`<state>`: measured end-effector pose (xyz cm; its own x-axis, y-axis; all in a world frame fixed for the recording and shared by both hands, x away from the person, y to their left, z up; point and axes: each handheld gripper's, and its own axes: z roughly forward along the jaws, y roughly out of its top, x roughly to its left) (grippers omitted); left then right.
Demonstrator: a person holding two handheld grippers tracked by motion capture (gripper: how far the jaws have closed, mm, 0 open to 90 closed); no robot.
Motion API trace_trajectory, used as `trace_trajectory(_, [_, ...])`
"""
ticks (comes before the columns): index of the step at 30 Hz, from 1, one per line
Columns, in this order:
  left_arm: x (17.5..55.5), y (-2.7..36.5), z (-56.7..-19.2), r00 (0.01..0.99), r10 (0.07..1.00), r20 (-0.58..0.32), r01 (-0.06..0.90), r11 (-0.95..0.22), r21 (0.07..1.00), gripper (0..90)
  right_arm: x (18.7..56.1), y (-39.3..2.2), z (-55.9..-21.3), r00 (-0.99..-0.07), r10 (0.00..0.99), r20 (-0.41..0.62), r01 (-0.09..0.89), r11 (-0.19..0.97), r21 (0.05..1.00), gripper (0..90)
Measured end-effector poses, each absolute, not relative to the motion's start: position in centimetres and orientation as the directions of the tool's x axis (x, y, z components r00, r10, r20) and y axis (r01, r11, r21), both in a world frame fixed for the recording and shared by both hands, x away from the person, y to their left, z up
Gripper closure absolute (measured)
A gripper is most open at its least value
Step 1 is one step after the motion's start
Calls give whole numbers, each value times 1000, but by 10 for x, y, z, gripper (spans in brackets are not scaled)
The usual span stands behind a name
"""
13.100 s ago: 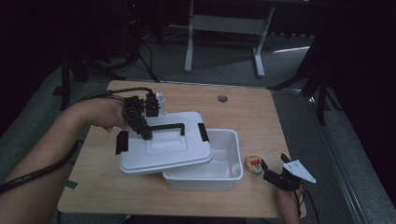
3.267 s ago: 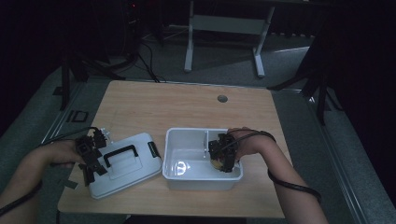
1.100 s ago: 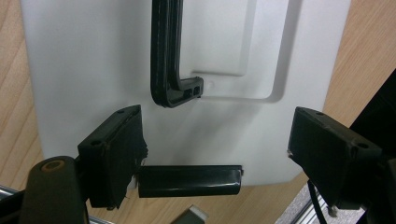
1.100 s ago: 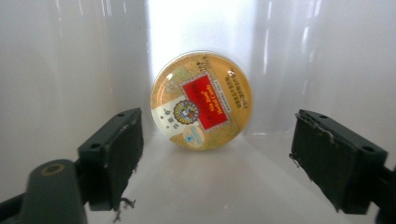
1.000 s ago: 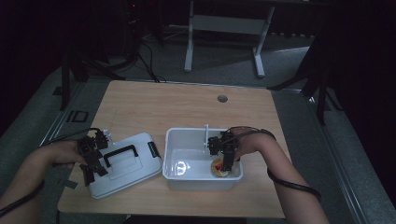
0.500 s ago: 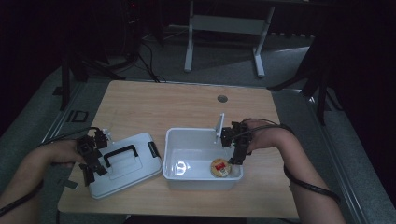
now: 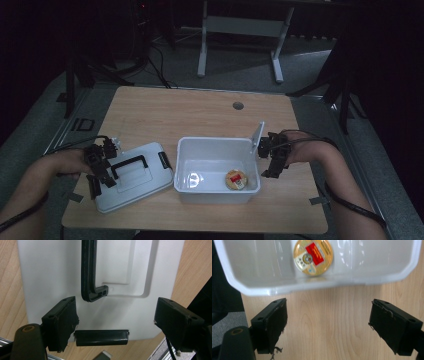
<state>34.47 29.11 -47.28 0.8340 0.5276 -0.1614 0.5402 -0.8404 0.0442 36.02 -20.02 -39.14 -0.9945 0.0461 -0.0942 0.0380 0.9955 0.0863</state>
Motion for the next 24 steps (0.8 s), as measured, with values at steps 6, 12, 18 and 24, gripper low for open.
trace_trajectory(6, [344,293,-473,833,530,-158,543,-838,53,178,359,-221,-404,-994,77,-73,70,994,89,146])
trace_trajectory(12, [340,295,-474,855,501,-134,511,-857,60,178,357,-239,-423,-993,111,-46,108,991,78,147])
trace_trajectory(18, [340,296,-477,852,515,-95,522,-850,69,192,355,-253,-438,-990,141,-23,139,987,78,159])
trace_trajectory(24, [340,295,-481,867,491,-84,497,-864,81,244,354,-261,-445,-987,161,-12,159,984,75,160])
